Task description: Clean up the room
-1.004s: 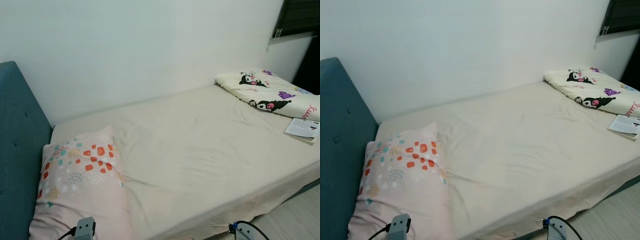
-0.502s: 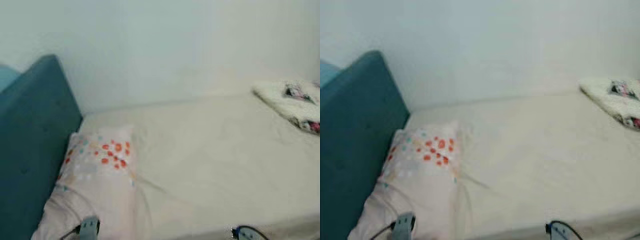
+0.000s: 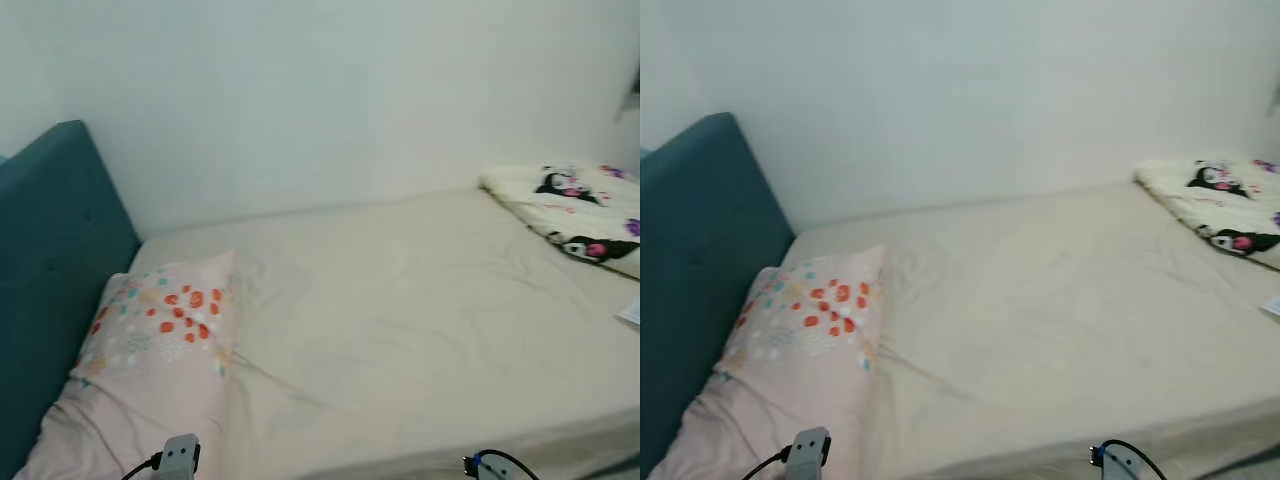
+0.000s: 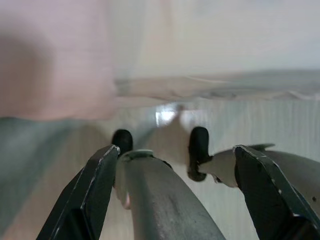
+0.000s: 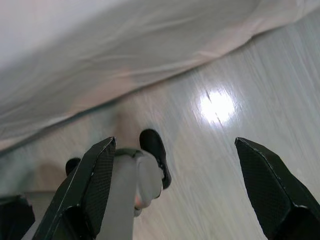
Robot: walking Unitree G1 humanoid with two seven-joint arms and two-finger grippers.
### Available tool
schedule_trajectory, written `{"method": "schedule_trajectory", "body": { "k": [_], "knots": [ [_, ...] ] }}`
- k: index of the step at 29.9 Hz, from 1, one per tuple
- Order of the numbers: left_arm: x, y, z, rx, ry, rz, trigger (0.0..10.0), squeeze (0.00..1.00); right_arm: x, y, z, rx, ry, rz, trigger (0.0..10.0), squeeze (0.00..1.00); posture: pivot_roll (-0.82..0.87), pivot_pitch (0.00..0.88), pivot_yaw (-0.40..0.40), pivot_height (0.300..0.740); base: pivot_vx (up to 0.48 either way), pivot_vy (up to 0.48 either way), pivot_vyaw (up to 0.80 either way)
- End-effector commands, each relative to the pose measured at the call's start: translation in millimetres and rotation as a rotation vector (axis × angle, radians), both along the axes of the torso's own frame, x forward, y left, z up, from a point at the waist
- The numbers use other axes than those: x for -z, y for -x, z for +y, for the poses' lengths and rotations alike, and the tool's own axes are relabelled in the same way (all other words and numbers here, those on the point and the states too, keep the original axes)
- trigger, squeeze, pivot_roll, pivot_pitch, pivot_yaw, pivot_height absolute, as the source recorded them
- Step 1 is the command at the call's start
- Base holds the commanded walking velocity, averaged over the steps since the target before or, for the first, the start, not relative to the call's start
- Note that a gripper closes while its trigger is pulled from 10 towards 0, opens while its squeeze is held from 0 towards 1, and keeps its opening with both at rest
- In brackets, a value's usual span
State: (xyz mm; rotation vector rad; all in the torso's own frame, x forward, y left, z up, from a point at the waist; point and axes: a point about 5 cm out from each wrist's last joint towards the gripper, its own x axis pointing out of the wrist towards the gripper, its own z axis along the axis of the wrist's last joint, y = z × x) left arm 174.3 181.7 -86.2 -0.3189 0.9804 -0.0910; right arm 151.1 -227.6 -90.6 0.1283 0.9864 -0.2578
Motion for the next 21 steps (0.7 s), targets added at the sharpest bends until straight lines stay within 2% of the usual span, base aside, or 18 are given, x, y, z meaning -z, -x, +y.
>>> {"method": "schedule_trajectory", "body": {
  "k": [1,8,21],
  "knots": [
    [0.8,2.2,3.5,0.003,-0.011,0.015,10.0,0.00,-0.3,-2.1,2.6,-0.018,0.000,-0.006,10.0,0.00,0.01,0.006,0.045,0.740,0.000,-0.480,0.68],
    [1.6,3.9,2.8,0.005,-0.009,0.020,10.0,0.00,0.3,-0.4,1.8,-0.003,0.020,0.004,10.0,0.00,0.01,0.010,0.046,0.740,0.000,-0.480,0.65],
    [2.4,5.2,1.3,0.006,-0.004,0.023,10.0,0.00,1.5,2.6,1.0,0.008,0.024,0.018,10.0,0.00,0.01,0.020,0.042,0.740,0.000,-0.480,0.00]
  ]
}}
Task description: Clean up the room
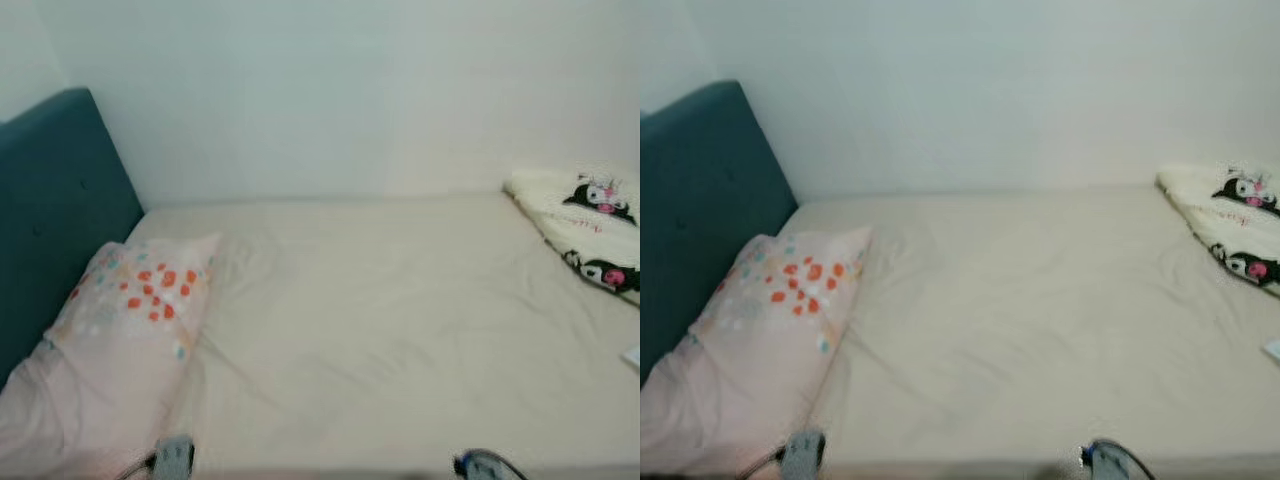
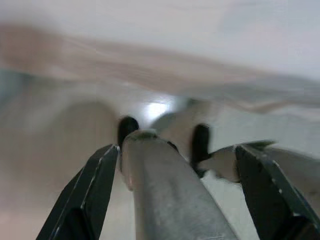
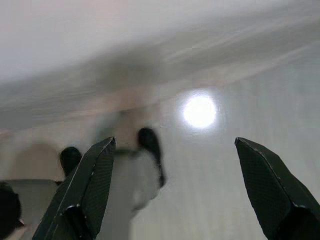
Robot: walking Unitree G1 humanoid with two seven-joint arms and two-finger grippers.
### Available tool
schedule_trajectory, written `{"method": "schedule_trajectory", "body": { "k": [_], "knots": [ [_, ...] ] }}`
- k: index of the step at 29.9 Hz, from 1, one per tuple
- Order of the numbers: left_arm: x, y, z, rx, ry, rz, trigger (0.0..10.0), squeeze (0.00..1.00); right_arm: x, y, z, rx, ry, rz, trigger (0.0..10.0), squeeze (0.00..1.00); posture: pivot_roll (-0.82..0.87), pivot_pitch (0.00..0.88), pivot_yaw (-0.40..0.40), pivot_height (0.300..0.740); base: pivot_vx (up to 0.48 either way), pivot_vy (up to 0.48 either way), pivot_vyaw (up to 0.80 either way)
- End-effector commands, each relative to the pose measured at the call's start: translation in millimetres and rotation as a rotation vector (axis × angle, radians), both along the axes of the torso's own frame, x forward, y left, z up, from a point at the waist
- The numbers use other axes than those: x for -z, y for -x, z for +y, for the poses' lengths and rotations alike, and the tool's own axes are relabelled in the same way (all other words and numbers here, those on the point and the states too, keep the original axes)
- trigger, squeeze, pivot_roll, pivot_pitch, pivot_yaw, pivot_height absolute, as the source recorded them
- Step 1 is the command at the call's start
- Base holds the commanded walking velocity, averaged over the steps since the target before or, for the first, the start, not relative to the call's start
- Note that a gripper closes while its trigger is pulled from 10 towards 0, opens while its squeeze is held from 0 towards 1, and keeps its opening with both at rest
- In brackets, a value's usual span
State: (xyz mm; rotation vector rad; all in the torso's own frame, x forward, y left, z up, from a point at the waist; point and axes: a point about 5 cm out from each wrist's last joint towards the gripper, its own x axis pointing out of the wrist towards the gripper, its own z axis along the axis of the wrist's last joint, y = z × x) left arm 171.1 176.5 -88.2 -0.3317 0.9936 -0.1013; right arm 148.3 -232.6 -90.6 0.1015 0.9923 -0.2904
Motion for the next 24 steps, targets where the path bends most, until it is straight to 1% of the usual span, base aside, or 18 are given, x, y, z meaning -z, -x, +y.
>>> {"method": "schedule_trajectory", "body": {
  "k": [1,15,18,22,24],
  "knots": [
    [0.4,2.1,6.5,0.001,-0.019,0.010,10.0,0.00,1.5,-0.2,6.1,-0.007,-0.013,0.006,10.0,0.00,0.01,0.020,0.042,0.740,0.000,-0.480,0.00],
    [0.5,2.2,5.8,0.003,-0.017,0.011,10.0,0.00,1.6,-0.7,8.3,-0.025,-0.014,0.002,10.0,0.00,0.01,0.023,0.045,0.740,0.000,-0.480,0.00],
    [0.7,2.6,5.6,0.001,-0.015,0.012,10.0,0.00,1.8,-1.3,10.1,-0.052,-0.022,0.005,10.0,0.00,0.01,0.021,0.043,0.740,0.000,-0.480,0.79],
    [0.8,2.6,4.9,0.002,-0.012,0.013,10.0,0.00,1.9,-0.9,9.8,-0.037,-0.007,0.009,10.0,0.00,0.01,0.021,0.042,0.740,0.000,-0.480,0.77],
    [0.8,2.6,4.7,0.002,-0.011,0.013,10.0,0.00,2.0,-0.7,9.8,-0.025,-0.004,0.007,10.0,0.00,0.01,0.021,0.042,0.740,0.000,-0.480,0.00]
  ]
}}
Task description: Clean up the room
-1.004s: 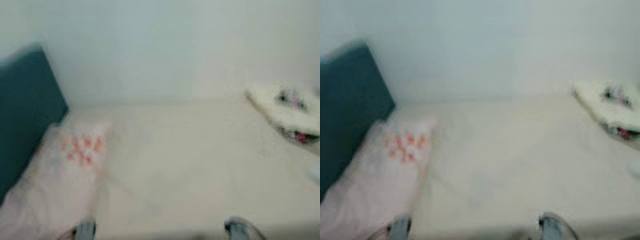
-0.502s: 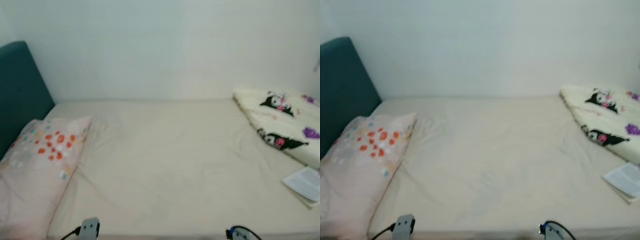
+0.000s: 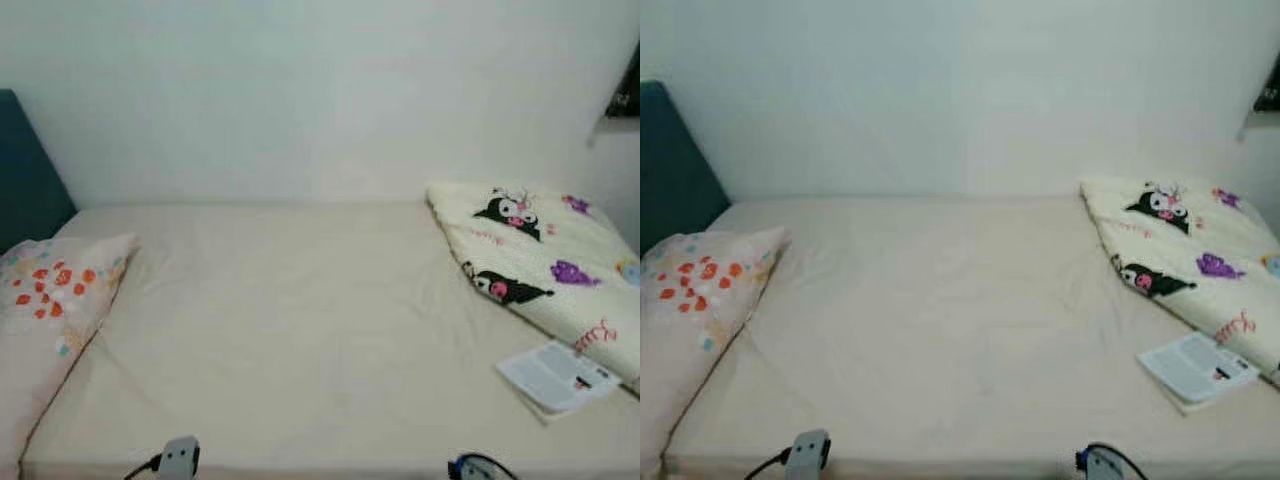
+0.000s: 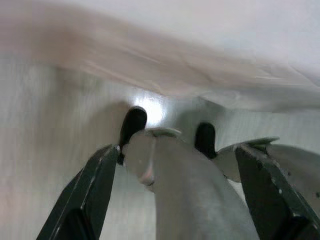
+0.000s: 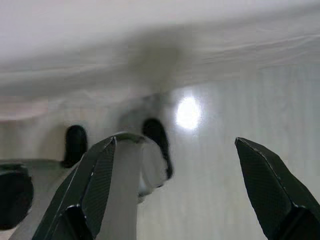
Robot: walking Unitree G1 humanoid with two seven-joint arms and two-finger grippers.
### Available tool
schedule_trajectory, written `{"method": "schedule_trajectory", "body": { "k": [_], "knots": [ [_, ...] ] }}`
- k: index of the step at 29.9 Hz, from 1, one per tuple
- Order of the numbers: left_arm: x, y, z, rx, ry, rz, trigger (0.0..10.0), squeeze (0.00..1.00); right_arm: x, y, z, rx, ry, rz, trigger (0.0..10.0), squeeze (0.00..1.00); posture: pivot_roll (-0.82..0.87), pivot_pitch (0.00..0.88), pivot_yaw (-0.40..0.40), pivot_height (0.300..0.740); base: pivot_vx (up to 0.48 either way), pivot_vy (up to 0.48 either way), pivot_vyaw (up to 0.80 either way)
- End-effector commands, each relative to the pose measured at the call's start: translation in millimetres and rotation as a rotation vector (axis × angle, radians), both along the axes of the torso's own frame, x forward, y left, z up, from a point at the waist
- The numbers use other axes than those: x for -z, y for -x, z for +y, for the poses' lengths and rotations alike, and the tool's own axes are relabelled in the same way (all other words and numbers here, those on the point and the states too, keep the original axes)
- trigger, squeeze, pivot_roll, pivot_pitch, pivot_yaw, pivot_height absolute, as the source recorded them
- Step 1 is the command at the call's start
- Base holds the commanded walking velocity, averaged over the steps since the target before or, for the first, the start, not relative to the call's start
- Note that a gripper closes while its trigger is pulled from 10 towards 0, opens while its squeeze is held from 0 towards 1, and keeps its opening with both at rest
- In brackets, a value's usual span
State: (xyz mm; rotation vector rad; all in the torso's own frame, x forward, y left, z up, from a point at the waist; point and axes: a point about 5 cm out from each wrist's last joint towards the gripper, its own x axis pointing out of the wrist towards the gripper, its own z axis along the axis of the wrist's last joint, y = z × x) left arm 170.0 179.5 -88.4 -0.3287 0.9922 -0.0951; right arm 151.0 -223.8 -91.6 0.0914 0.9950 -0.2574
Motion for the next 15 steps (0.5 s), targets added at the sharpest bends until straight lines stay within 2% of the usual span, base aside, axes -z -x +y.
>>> {"method": "schedule_trajectory", "body": {
  "k": [1,15],
  "knots": [
    [0.7,1.5,1.6,0.006,-0.005,0.013,10.0,0.00,1.0,2.2,0.9,0.018,0.004,0.004,10.0,0.00,0.01,0.021,0.042,0.740,0.000,-0.480,0.00],
    [1.2,2.1,-0.4,0.007,0.000,0.017,10.0,0.00,-1.4,-0.4,-6.7,0.041,0.019,0.006,10.0,0.00,0.00,0.018,0.038,0.740,0.000,-0.480,0.00]
  ]
}}
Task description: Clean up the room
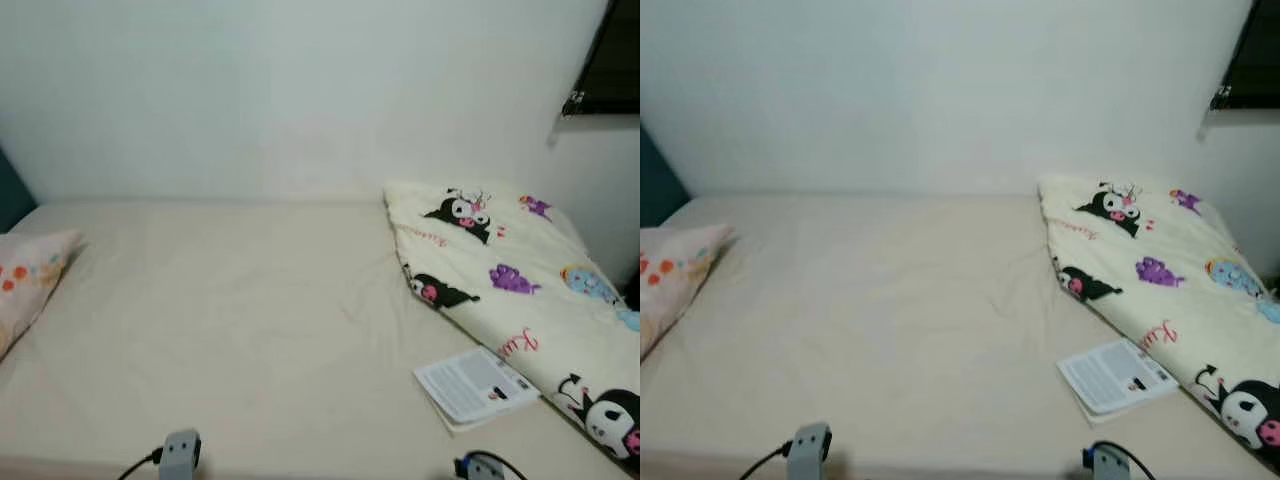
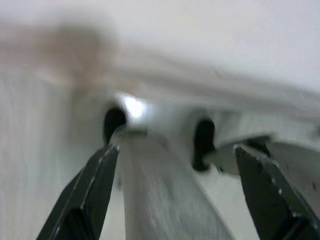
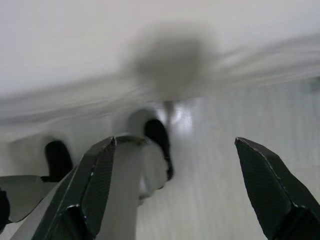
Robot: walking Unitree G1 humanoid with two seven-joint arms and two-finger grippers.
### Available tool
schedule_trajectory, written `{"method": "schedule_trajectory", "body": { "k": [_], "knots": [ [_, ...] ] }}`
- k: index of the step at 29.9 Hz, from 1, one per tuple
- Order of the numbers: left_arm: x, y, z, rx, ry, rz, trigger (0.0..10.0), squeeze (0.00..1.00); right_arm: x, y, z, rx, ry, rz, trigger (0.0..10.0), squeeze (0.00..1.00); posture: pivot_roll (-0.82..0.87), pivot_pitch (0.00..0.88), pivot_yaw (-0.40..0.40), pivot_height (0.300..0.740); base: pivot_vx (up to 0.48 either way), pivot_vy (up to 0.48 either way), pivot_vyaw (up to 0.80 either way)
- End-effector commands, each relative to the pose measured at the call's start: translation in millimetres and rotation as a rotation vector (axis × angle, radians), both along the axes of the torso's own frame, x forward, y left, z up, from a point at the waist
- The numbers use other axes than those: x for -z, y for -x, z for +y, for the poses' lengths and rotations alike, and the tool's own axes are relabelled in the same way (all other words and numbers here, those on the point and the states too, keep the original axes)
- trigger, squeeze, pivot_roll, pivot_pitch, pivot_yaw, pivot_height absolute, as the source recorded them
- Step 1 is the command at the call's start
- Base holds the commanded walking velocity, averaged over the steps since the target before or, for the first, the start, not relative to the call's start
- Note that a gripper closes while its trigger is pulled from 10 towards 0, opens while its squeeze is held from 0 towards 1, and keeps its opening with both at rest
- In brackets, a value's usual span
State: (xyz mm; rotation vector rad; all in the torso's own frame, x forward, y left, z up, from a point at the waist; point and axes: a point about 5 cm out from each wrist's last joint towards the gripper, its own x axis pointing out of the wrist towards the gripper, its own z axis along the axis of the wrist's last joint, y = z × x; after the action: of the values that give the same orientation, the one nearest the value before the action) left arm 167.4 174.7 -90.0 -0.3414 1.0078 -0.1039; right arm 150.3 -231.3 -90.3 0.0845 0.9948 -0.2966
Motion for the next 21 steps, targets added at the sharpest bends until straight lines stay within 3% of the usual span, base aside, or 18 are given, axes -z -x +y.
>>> {"method": "schedule_trajectory", "body": {
  "k": [1,10,21],
  "knots": [
    [-0.5,-0.4,4.4,0.003,-0.014,0.002,10.0,0.00,0.0,-1.0,0.9,0.011,-0.005,0.002,10.0,0.00,0.00,0.018,0.038,0.740,0.000,-0.480,0.00],
    [0.0,0.6,4.6,0.001,-0.022,0.006,10.0,0.00,-1.1,-1.9,-2.2,0.025,-0.005,-0.005,10.0,0.00,0.00,0.010,0.033,0.740,0.000,-0.480,0.00],
    [0.6,0.9,7.0,-0.021,-0.047,0.022,10.0,0.00,-1.8,-2.1,-4.6,0.074,-0.014,-0.016,10.0,0.00,0.00,0.003,0.037,0.740,0.000,0.000,0.00]
  ]
}}
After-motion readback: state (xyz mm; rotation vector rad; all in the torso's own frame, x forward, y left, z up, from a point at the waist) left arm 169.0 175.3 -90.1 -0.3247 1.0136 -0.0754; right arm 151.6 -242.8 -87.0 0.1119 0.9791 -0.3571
